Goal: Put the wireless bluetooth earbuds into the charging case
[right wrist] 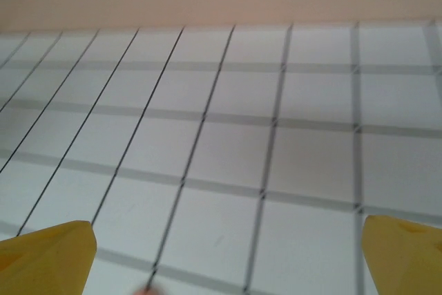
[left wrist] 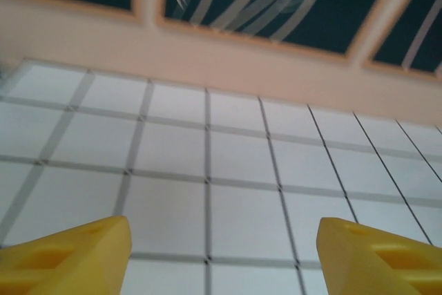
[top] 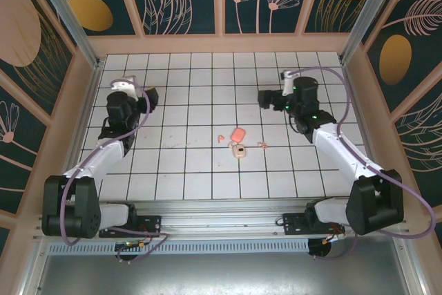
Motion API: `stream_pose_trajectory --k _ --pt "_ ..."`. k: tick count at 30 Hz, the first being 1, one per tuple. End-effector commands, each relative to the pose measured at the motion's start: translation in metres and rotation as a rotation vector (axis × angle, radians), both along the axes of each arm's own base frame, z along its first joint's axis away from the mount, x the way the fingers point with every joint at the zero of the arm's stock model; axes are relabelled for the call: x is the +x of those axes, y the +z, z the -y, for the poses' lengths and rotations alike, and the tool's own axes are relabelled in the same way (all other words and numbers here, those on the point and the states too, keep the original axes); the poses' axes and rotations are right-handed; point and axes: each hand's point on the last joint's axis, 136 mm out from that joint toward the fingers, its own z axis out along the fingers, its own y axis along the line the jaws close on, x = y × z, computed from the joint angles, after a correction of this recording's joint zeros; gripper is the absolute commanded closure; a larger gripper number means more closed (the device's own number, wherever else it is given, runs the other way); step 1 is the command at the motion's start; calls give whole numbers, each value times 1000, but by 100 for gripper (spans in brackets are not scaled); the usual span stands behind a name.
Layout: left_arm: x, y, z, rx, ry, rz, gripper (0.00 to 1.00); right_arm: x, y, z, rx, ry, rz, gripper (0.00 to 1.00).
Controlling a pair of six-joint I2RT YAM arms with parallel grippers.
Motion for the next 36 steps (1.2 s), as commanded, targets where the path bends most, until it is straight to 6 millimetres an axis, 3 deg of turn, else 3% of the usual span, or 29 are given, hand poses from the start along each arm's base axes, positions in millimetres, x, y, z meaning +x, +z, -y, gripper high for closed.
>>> stream_pose_trajectory --k 1,4,6,10,13,21,25,36 --pt "-26 -55 31 -52 -85 -281 33 -59 -62 -14 -44 -5 -382 3" --pt "-41 -79 40 -76 -103 -373 36 -88 -78 -40 -29 16 -507 13" --pt "-48 -87 40 -87 -90 -391 36 -101 -93 -44 -45 -13 -591 17" --pt "-56 -91 35 -102 -62 -392 36 -122 -117 -66 -82 11 -718 28" --pt "-58 -94 31 -91 -39 -398 36 -130 -130 -80 -127 36 -757 30" --pt "-53 -84 36 -120 -57 -382 34 -125 -155 -97 -193 55 -807 34" --pt "-52 -80 37 -123 -63 -370 34 -123 -165 -93 -275 38 -813 34" --pt "-53 -85 34 -107 -46 -381 34 -117 -187 -108 -315 69 -837 35"
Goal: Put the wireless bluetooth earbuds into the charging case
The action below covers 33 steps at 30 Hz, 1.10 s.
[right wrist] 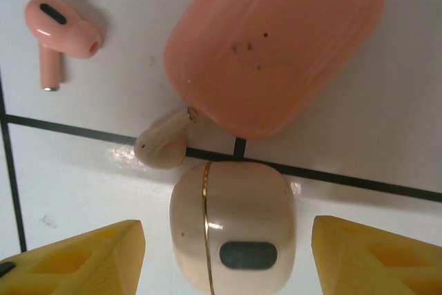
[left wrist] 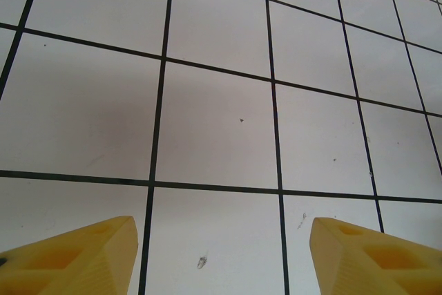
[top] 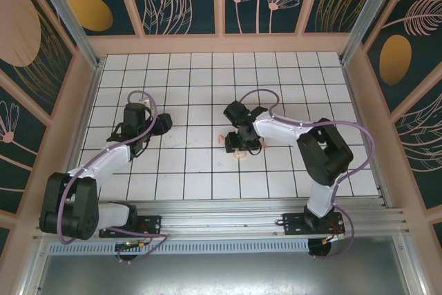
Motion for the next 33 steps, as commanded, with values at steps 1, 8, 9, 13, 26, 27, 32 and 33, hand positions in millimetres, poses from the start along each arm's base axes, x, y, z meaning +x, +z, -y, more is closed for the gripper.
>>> stream_pose_trajectory --k 1,8,9,13,26,27,32,33 --pt "2 6 0 -5 8 8 34 -1 -5 -4 -29 26 -10 36" --pt "1 7 5 -21 -18 19 37 -2 -15 1 -74 22 -13 48" --pt "1 7 5 -20 -16 19 39 -2 -16 3 -78 20 -12 50" --pt "0 10 8 -34 -33 29 48 -2 -13 3 -68 9 1 54" --pt "-25 90 49 -156 -223 495 57 25 132 -46 669 -129 383 57" --pt "-30 97 56 -177 -259 537 57 26 148 -50 767 -125 399 57" --pt "-49 120 90 -162 -420 691 58 36 195 -47 1061 -176 454 58" --pt "-51 121 96 -140 -442 706 57 38 200 -47 1101 -186 453 57"
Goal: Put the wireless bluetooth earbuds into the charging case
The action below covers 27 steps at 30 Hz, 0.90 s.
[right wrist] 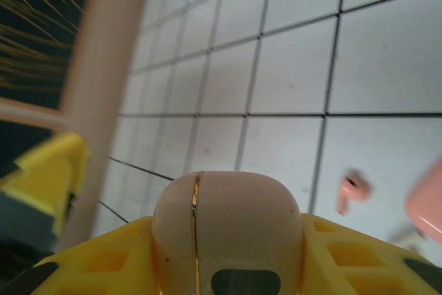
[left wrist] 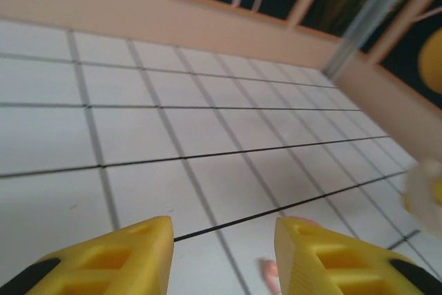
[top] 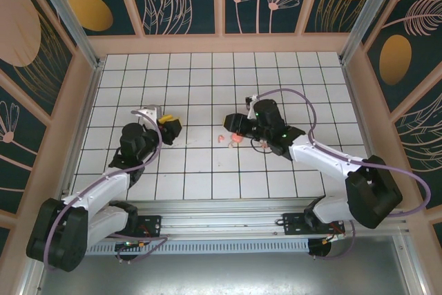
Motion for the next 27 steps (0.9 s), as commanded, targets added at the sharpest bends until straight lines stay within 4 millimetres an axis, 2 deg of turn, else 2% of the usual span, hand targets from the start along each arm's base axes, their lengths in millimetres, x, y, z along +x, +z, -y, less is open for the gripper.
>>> stream_pose_trajectory --k 1,4,8,12,19,27 --pt "-9 43 23 24 -103 235 57 6 57 -13 294 26 80 57" --pt "-20 48 44 67 -199 315 56 6 72 -22 409 48 72 57" --pt "-45 50 74 136 -345 445 53 4 78 -34 498 72 49 57" --pt "-48 43 90 189 -390 461 51 3 77 -46 523 88 23 57" --pt "-32 50 98 188 -334 464 49 -10 79 -64 553 121 5 57" --pt "-22 63 96 119 -276 451 49 -19 71 -71 548 131 -22 57"
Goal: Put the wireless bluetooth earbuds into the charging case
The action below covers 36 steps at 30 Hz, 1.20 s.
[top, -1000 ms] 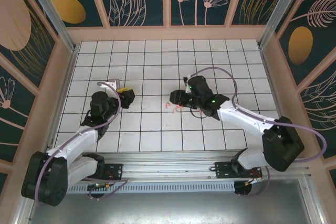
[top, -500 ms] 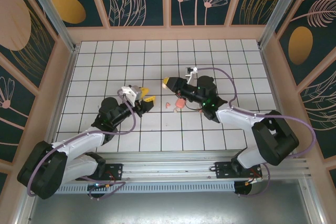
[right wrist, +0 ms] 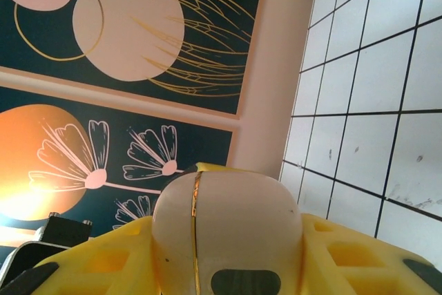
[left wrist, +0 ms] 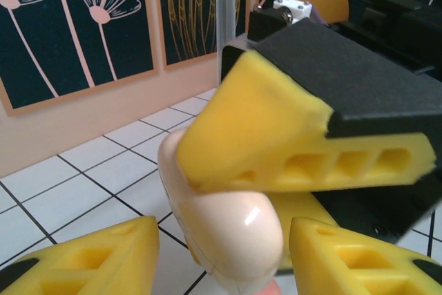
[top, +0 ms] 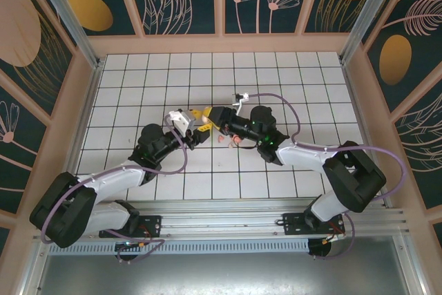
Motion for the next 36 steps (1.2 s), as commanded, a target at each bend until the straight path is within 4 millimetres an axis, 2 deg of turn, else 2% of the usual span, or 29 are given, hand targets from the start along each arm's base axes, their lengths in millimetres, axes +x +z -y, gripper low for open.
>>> stream_pose_trajectory --k 1,5,11,16,18,21,22,26,29,33,36 --pt "9 26 -1 -77 41 36 51 0 13 -2 48 -6 34 57" --pt "12 26 0 -83 47 23 57 -2 13 -4 52 1 31 57" --pt "12 27 5 -84 20 -4 74 -4 11 -6 51 9 30 57" --pt "7 22 11 -55 -21 -31 79 -5 12 -5 49 8 42 57" --pt "6 20 12 -39 -34 -45 81 -5 12 -2 38 -1 63 54" --pt "1 16 14 -19 -56 -56 82 -4 15 10 -16 -31 137 38" --pt "-1 15 13 -12 -61 -55 82 -3 15 18 -50 -42 166 34" --pt "-9 7 20 61 -128 -61 81 -5 19 53 -192 -74 332 30" --pt "-17 -2 34 138 -235 -114 81 -10 31 79 -331 -88 540 31" --pt "-25 -10 44 189 -334 -150 81 -28 48 97 -499 -2 858 32" --pt "-34 -12 50 190 -412 -155 81 -36 45 103 -660 85 1031 33"
